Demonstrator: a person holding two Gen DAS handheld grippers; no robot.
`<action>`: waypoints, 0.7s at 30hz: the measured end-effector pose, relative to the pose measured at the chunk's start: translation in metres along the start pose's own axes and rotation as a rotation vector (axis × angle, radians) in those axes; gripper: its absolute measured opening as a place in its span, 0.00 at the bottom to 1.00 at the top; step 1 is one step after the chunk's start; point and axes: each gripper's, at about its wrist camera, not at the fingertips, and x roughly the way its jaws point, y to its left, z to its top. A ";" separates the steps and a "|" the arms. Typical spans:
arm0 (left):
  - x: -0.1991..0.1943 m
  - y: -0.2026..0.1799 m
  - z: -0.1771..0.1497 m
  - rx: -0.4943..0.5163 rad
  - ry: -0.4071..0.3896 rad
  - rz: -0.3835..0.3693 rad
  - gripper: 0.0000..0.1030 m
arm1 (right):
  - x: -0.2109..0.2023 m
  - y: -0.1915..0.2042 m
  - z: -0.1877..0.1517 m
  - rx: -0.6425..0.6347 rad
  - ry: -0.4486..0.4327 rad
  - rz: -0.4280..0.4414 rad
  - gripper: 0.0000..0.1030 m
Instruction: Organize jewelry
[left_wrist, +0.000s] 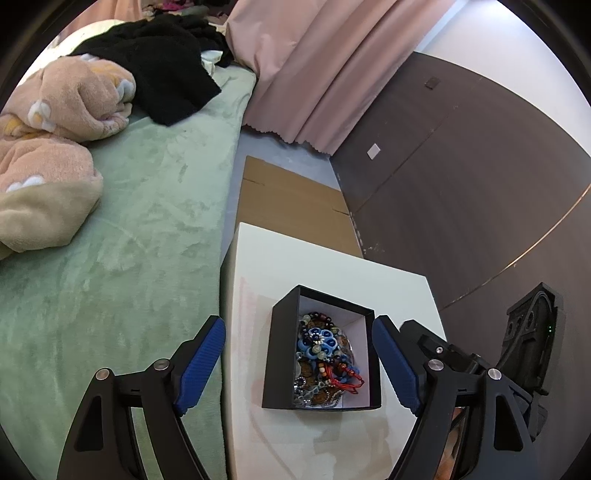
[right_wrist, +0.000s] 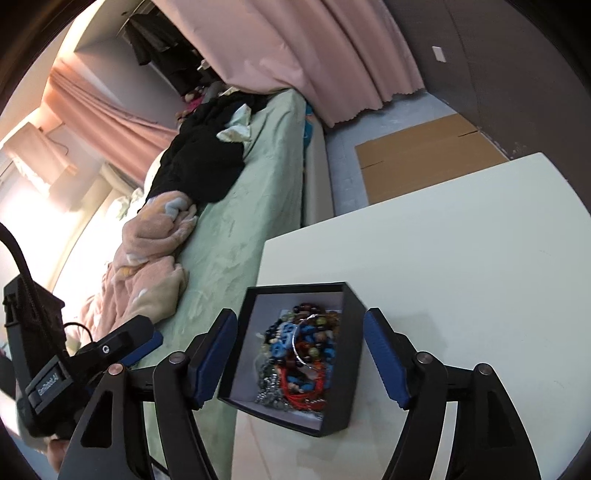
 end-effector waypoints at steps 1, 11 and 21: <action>0.000 -0.002 -0.001 0.003 -0.002 0.002 0.80 | -0.003 -0.002 -0.001 0.000 -0.007 -0.012 0.71; -0.005 -0.030 -0.017 0.084 -0.051 0.052 0.80 | -0.035 -0.009 -0.009 -0.044 -0.087 -0.105 0.72; -0.010 -0.065 -0.038 0.212 -0.065 0.083 0.80 | -0.073 -0.023 -0.015 -0.072 -0.129 -0.151 0.72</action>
